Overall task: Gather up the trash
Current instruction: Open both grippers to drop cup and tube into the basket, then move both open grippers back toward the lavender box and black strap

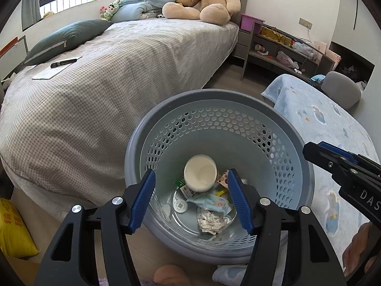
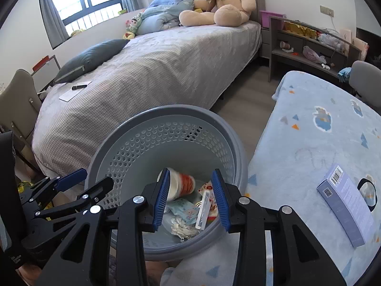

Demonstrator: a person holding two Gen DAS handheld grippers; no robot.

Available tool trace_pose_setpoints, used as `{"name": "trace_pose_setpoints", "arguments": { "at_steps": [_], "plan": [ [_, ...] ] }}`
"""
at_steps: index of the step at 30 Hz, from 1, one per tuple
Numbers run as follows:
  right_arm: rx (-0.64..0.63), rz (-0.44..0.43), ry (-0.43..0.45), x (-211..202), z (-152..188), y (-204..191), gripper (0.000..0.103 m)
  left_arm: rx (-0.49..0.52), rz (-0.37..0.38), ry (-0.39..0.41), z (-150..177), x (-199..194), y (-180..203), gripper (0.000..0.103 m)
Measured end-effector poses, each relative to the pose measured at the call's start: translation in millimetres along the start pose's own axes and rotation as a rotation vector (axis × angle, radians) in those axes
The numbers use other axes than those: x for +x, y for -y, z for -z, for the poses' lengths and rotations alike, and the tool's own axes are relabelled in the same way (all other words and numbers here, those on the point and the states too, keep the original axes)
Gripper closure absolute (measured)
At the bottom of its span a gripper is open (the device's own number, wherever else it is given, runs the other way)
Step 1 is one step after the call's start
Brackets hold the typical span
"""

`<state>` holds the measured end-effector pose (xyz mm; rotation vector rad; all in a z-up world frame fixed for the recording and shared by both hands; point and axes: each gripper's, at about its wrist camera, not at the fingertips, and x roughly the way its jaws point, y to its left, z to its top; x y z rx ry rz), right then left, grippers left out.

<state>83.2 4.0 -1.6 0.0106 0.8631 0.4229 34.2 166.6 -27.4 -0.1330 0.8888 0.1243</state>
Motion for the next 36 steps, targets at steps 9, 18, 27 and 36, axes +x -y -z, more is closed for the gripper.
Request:
{"name": "trace_pose_setpoints", "arguments": {
  "at_steps": [9, 18, 27, 36],
  "plan": [
    [0.008, 0.007, -0.012, 0, 6, 3, 0.065, -0.007, -0.005, 0.003, 0, -1, -1, 0.042],
    [0.030, 0.017, -0.018, -5, 15, 10, 0.062, -0.008, -0.005, 0.013, 0, -4, 1, 0.038],
    [0.055, 0.046, -0.012, -18, 26, 25, 0.059, 0.004, 0.000, 0.027, 0, -7, 10, 0.037],
    [0.082, 0.116, 0.010, -45, 36, 56, 0.054, 0.030, 0.024, 0.047, 1, -15, 30, 0.036]
  ]
}}
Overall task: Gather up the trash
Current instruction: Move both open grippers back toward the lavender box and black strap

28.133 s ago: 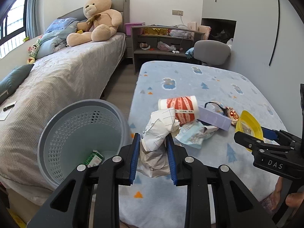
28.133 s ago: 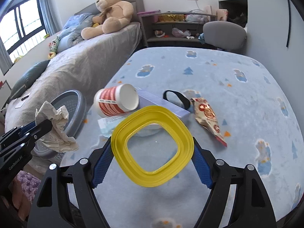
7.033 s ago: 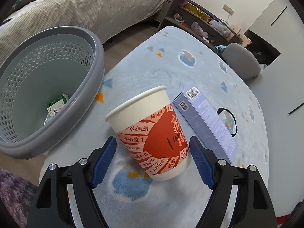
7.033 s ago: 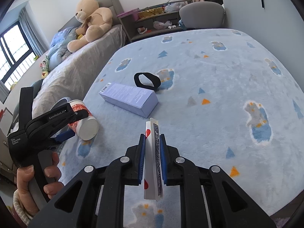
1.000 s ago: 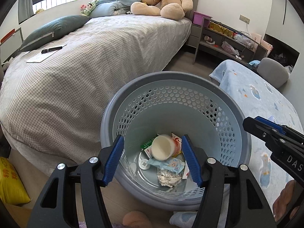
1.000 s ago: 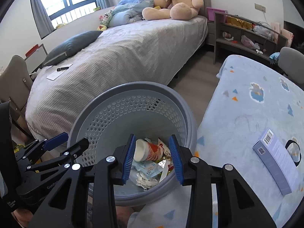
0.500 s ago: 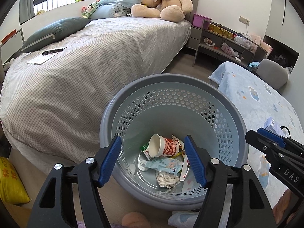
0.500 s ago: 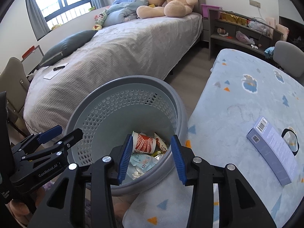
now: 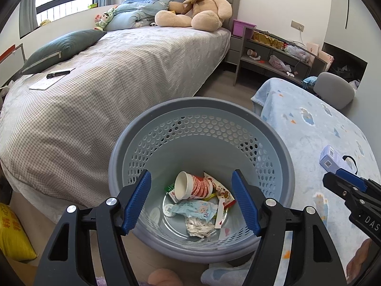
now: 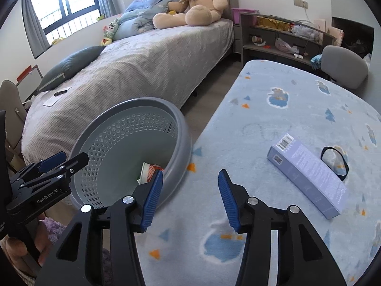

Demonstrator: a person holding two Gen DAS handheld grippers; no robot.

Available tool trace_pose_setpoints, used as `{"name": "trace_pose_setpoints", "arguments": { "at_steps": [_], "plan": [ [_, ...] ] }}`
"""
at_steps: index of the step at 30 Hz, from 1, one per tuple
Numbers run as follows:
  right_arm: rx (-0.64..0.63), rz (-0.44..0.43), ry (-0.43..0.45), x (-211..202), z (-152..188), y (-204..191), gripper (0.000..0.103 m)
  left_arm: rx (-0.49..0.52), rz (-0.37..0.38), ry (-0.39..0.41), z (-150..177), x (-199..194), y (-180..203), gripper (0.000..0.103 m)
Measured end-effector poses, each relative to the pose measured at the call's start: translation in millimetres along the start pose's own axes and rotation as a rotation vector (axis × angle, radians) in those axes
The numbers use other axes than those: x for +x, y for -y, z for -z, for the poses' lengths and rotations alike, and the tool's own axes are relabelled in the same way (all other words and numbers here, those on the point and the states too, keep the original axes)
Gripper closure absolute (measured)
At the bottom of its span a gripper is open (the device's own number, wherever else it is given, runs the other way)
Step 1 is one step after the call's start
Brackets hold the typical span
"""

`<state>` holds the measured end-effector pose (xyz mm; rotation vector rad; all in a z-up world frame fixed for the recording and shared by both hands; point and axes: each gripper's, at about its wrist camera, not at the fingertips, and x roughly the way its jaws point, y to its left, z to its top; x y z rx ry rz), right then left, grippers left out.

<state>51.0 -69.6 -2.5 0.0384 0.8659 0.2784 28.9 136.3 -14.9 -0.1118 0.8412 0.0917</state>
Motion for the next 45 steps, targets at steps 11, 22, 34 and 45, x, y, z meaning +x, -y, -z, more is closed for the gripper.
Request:
{"name": "trace_pose_setpoints", "arguments": {
  "at_steps": [11, 22, 34, 45],
  "plan": [
    [0.081, 0.150, 0.034, -44, 9, 90, 0.052, 0.058, 0.047, 0.002, 4, -6, 44, 0.034],
    [0.184, 0.282, -0.009, -42, 22, 190, 0.051, 0.151, 0.105, -0.009, 17, -12, 102, 0.034],
    [0.245, 0.257, -0.101, -9, 25, 247, 0.051, 0.201, 0.093, -0.026, 27, -9, 134, 0.034],
    [0.109, 0.198, -0.120, -8, 29, 213, 0.051, 0.185, 0.064, -0.038, 25, -4, 138, 0.034]
  ]
}}
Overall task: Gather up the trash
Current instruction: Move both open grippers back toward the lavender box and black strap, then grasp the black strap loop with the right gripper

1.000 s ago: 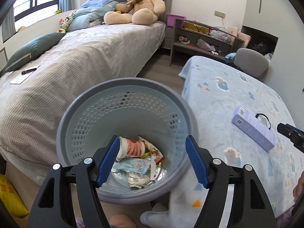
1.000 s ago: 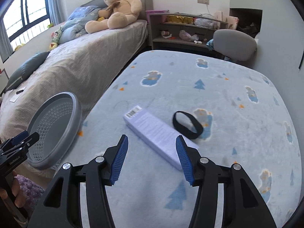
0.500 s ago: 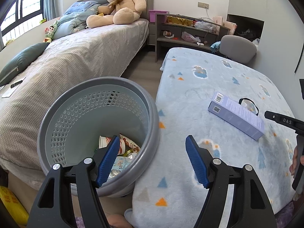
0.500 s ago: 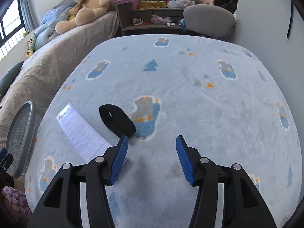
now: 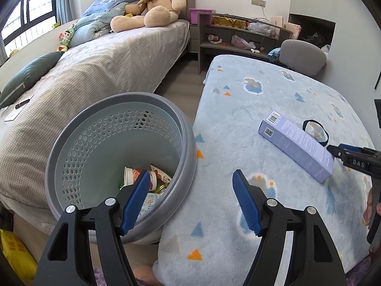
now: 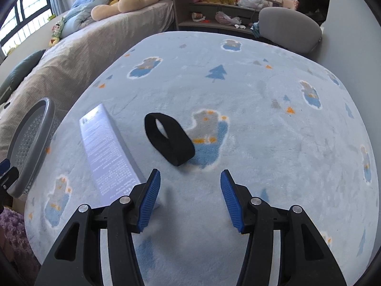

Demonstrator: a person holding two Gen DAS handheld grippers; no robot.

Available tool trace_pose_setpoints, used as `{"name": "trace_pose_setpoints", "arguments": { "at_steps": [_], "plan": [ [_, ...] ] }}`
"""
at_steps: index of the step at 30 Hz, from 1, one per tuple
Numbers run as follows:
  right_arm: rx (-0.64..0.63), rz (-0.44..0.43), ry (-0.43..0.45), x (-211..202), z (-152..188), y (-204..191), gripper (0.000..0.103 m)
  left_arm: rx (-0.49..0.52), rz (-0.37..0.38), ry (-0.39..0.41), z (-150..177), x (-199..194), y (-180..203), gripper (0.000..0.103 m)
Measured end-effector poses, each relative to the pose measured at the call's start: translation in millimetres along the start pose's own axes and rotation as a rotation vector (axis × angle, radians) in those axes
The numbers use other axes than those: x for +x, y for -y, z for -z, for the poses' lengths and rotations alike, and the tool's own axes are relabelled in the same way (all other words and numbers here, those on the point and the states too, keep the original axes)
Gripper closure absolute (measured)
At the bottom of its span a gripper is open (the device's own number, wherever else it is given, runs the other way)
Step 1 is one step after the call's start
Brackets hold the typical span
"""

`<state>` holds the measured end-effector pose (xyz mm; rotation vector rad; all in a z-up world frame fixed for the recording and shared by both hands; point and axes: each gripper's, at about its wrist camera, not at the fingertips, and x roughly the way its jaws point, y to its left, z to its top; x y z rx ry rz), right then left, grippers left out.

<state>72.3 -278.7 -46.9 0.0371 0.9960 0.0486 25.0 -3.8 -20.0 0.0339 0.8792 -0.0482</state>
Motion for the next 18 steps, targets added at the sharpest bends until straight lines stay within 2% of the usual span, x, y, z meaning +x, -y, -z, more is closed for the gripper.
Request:
{"name": "trace_pose_setpoints", "arguments": {
  "at_steps": [11, 16, 18],
  "plan": [
    [-0.112, -0.154, 0.014, -17, 17, -73, 0.051, -0.004, -0.010, 0.003, -5, 3, 6, 0.034],
    [-0.065, -0.133, 0.055, -24, 10, -58, 0.051, -0.009, 0.000, 0.003, -9, 2, 11, 0.034],
    [-0.031, -0.089, 0.066, -21, 6, -44, 0.051, -0.006, 0.008, 0.004, -10, 1, 16, 0.034]
  ]
}}
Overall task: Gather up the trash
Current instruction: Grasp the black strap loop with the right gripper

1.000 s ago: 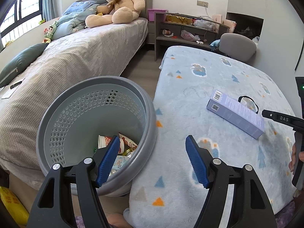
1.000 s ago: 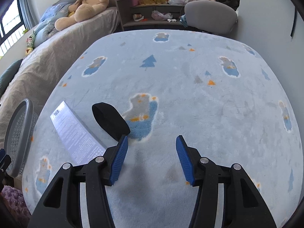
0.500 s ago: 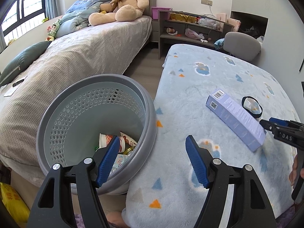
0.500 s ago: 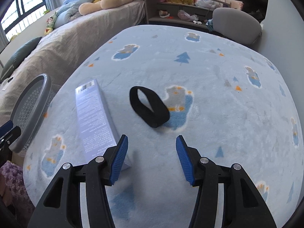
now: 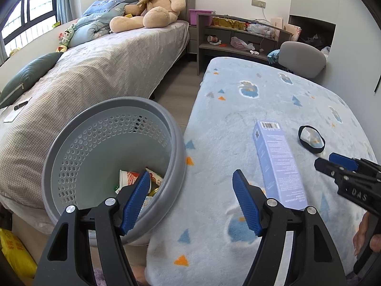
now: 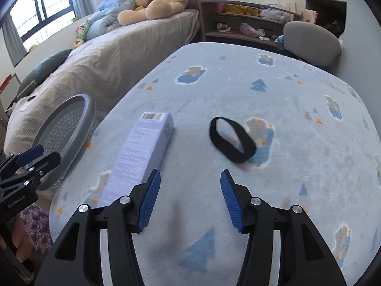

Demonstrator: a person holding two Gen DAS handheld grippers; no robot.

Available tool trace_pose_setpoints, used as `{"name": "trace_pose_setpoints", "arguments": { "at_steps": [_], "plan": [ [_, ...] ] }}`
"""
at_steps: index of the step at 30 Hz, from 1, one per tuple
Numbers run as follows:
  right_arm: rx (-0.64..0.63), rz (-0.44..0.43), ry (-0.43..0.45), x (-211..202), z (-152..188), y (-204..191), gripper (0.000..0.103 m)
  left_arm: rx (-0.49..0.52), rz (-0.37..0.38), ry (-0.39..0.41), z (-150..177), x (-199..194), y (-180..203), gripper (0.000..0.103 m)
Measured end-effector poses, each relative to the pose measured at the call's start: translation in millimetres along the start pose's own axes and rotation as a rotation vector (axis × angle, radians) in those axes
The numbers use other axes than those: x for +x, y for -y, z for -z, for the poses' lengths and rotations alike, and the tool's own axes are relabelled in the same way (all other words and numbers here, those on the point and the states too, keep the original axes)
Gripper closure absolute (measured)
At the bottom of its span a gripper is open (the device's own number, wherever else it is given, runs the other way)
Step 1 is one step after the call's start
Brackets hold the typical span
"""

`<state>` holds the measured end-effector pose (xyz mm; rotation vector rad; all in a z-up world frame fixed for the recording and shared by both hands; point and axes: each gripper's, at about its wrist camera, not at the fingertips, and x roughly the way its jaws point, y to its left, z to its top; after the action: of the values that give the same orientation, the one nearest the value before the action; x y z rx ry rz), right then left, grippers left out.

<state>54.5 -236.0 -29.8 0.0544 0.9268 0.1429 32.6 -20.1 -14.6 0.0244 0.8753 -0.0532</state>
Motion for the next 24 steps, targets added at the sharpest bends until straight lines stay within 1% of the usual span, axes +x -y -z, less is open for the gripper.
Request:
{"name": "trace_pose_setpoints", "arguments": {
  "at_steps": [5, 9, 16, 17, 18, 19, 20, 21, 24],
  "plan": [
    [0.048, 0.083, 0.001, 16, -8, 28, 0.051, 0.012, 0.034, -0.006, -7, 4, 18, 0.034],
    [0.079, 0.095, -0.009, 30, -13, 41, 0.051, 0.036, 0.066, -0.021, -10, 9, 36, 0.034],
    [0.104, 0.105, -0.005, 50, -21, 53, 0.051, 0.063, 0.078, -0.043, -6, 19, 52, 0.034],
    [0.101, 0.106, -0.007, 52, -22, 52, 0.053, 0.065, 0.079, -0.047, -6, 20, 53, 0.034],
    [0.099, 0.107, -0.006, 52, -23, 52, 0.061, 0.065, 0.079, -0.051, -6, 21, 54, 0.034],
    [0.098, 0.110, -0.008, 53, -24, 52, 0.074, 0.063, 0.081, -0.056, -6, 22, 55, 0.034],
    [0.102, 0.104, -0.013, 54, -25, 52, 0.080, 0.060, 0.083, -0.060, -7, 22, 55, 0.034],
    [0.109, 0.094, -0.015, 54, -26, 52, 0.084, 0.058, 0.084, -0.063, -7, 23, 57, 0.034],
    [0.121, 0.081, 0.003, 49, -28, 53, 0.086, 0.060, 0.086, -0.067, -7, 23, 61, 0.034]
  ]
}}
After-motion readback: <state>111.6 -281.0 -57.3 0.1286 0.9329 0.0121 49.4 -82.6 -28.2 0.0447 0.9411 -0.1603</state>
